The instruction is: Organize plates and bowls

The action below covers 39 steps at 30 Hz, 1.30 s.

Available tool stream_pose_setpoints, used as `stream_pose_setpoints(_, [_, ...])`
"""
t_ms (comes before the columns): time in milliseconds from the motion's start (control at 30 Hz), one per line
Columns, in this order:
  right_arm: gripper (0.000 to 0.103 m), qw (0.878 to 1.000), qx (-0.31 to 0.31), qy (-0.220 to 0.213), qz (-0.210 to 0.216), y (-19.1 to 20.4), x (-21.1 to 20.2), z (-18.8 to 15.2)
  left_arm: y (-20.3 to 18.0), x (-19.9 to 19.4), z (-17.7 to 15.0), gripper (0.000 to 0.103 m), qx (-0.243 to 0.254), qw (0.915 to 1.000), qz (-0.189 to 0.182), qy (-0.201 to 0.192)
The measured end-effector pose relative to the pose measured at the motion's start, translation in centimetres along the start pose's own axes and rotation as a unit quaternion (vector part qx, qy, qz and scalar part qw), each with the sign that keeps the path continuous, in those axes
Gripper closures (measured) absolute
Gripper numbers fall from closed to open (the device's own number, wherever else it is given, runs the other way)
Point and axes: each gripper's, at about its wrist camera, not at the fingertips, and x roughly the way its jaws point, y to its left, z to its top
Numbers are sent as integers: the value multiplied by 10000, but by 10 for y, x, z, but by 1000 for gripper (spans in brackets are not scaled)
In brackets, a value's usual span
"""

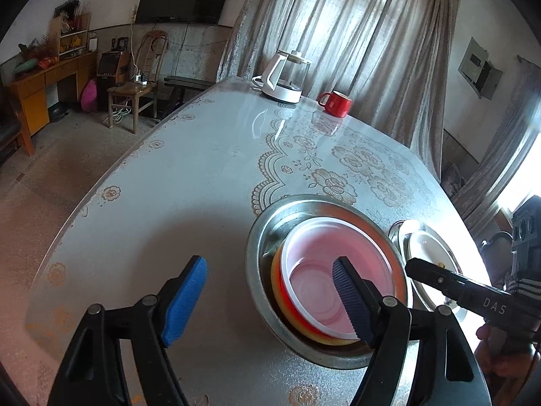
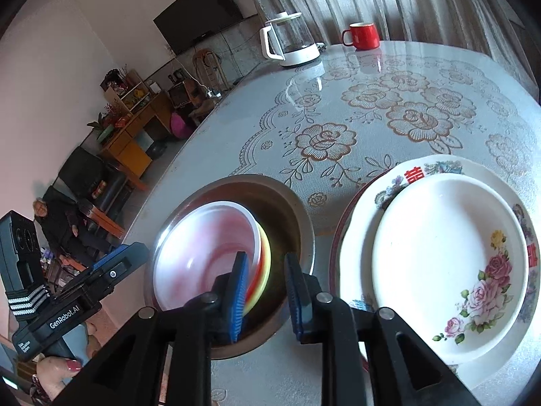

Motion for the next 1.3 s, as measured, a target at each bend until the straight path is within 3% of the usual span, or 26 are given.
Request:
stream_pose_setpoints(100, [74, 9988, -341, -193, -302, 7, -12, -4, -6, -8, -7, 20, 196, 9996, 162, -141])
stream_pose_setpoints(267, [73, 9944, -689, -510, -618, 14, -35, -15, -15, -22, -21, 14, 461, 9977, 318, -378])
stream_pose_setpoints(567, [72, 9968, -554, -328, -472, 10, -40, -34, -6, -23, -26, 14, 143, 9994, 208, -256])
stream_pose_setpoints(800, [71, 9996, -181, 86, -221, 2, -17, -48, 16, -8, -3, 14, -266, 9994, -26, -200])
stream_pose_setpoints(967, [68, 9999, 112, 98, -38, -3, -13, -46, 44, 10, 18, 14, -794, 9958, -449, -108])
stream_pose_setpoints(1067, [68, 9996, 260, 94, 28, -8, -12, -44, 51, 18, 26, 15, -777, 9963, -376, -50])
stream_pose_setpoints(1200, [68, 9992, 358, 141, 55, -9, -9, -42, 56, 30, 27, 29, -651, 9972, -331, 128])
stream_pose_setpoints(1233, [68, 9992, 352, 165, 62, -9, -7, -41, 58, 32, 26, 36, -664, 9970, -366, 172])
stream_pose_setpoints(1300, [68, 9992, 351, 189, 58, -8, -4, -39, 59, 37, 23, 39, -683, 9957, -566, 261])
